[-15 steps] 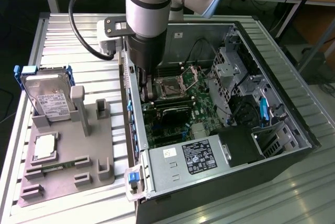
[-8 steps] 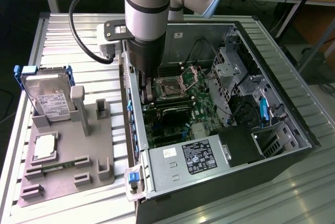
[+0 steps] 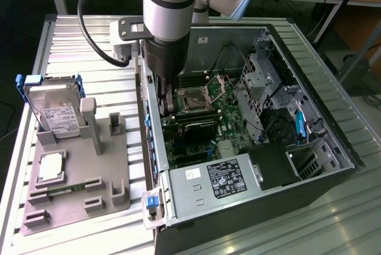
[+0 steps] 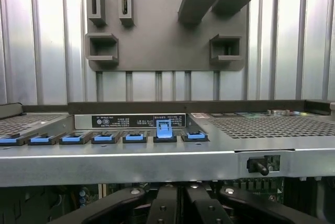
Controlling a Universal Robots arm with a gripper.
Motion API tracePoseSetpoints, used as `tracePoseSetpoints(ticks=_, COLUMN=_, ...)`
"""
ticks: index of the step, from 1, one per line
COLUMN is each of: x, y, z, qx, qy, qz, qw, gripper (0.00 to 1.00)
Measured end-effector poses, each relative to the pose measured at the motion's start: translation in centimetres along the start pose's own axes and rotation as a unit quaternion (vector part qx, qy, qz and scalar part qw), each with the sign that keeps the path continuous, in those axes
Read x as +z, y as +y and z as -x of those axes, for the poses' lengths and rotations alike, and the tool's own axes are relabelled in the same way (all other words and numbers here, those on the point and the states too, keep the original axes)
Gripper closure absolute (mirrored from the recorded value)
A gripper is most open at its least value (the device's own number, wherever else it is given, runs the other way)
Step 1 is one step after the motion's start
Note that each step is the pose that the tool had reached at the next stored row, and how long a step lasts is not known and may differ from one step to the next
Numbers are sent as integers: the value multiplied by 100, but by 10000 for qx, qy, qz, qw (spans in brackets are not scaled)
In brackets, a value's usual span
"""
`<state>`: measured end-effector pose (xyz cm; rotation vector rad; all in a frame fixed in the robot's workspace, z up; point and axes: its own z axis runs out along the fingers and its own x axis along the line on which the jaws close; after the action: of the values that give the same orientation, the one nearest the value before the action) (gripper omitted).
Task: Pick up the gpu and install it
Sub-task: 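Press down on the gpu until it lock into place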
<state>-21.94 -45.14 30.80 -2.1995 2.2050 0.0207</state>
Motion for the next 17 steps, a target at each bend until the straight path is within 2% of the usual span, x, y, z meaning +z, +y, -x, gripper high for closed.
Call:
tracePoseSetpoints(ticks=4, x=-33, y=1, z=1, qx=2, qy=2, qz=29, qw=10000, gripper=89)
tracePoseSetpoints(ticks=15, x=10, y=3, z=-6, qx=1, qy=1, qz=30, qw=10000, gripper=89)
tracePoseSetpoints(ticks=17, x=47, y=2, z=-9, qx=0, qy=-3, qz=17, qw=10000, gripper=89)
